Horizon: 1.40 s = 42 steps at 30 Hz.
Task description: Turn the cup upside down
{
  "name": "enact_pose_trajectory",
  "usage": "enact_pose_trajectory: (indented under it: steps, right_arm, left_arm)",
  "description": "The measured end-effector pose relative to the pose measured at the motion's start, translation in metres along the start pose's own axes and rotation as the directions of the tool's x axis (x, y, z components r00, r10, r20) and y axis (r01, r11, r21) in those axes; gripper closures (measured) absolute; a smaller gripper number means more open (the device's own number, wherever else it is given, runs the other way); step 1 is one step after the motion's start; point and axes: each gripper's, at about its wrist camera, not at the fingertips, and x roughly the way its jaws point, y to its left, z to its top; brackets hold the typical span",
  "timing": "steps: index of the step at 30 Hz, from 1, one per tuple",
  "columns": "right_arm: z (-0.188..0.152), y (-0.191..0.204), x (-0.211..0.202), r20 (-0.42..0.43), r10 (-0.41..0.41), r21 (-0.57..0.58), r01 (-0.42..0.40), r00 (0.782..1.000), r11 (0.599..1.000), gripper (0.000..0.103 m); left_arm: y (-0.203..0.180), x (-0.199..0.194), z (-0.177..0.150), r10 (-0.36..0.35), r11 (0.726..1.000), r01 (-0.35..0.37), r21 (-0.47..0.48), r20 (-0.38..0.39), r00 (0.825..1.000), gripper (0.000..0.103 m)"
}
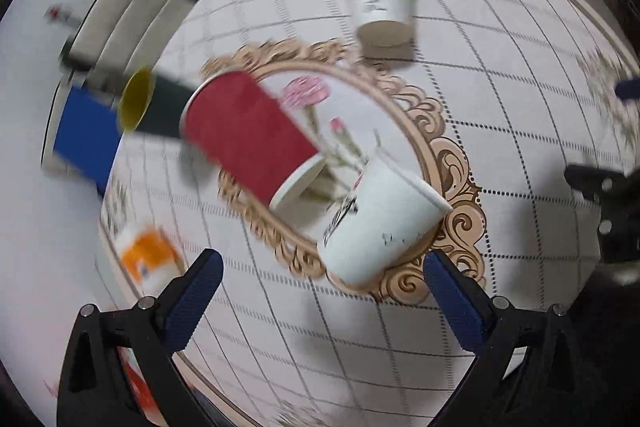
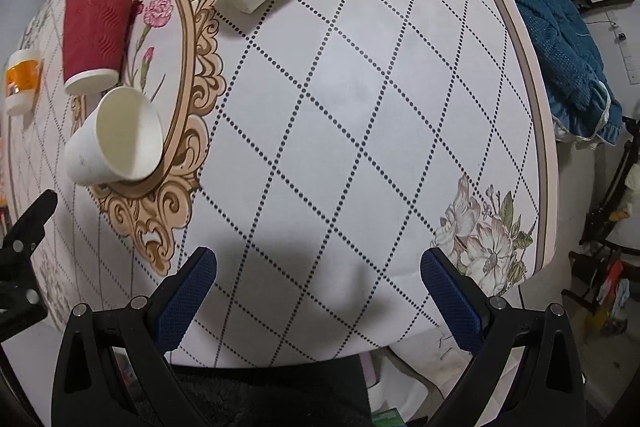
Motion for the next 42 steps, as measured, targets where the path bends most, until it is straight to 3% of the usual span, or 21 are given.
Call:
enact_pose_trajectory:
  steps: [8, 12, 14, 20, 23, 27, 32, 42]
  right_arm:
    - [0.004, 0.003, 0.010, -0.029, -0.020, 0.038, 0.021, 0.999, 0.999, 0.000]
    - [0.001, 0.002, 0.015, -0.044, -0.021, 0.057, 0.024, 0.999, 0.998, 0.000]
    - [-0.002, 0.000, 0.017, -0.049, -0.022, 0.065, 0.025, 0.999, 0.998, 0.000]
    - [-0.006, -0.003, 0.019, -0.053, -0.029, 0.075, 0.033, 0.998, 0.997, 0.000]
    - [-0.008, -0.009, 0.021, -0.052, -0.032, 0.077, 0.036, 0.998, 0.996, 0.000]
    - [-0.004, -0.003, 0.021, -0.053, -0.038, 0.073, 0.042, 0.998, 0.996, 0.000]
    - [-0.002, 0.000, 0.026, -0.052, -0.035, 0.063, 0.038, 0.998, 0.997, 0.000]
    - [-0.002, 0.002, 0.027, -0.044, -0.037, 0.053, 0.040, 0.998, 0.998, 0.000]
  left_arm:
    - [-0.020, 0.031, 0.019, -0.060, 0.980, 0.067, 0.186, -0.038, 0.997, 0.001]
    - [-0.030, 0.041, 0.025, -0.097, 0.972, 0.106, 0.208, -0.054, 0.994, 0.002]
    - [-0.035, 0.044, 0.027, -0.105, 0.968, 0.116, 0.224, -0.060, 0.993, 0.012]
    - [-0.046, 0.051, 0.036, -0.109, 0.956, 0.121, 0.268, -0.059, 0.992, 0.013]
    - [-0.050, 0.055, 0.039, -0.102, 0.954, 0.116, 0.278, -0.065, 0.993, 0.024]
    - [-0.051, 0.061, 0.041, -0.096, 0.954, 0.114, 0.277, -0.077, 0.992, 0.025]
    - [-0.055, 0.072, 0.037, -0.089, 0.959, 0.112, 0.261, -0.097, 0.991, 0.038]
    - [-0.049, 0.076, 0.029, -0.104, 0.973, 0.119, 0.199, -0.085, 0.991, 0.041]
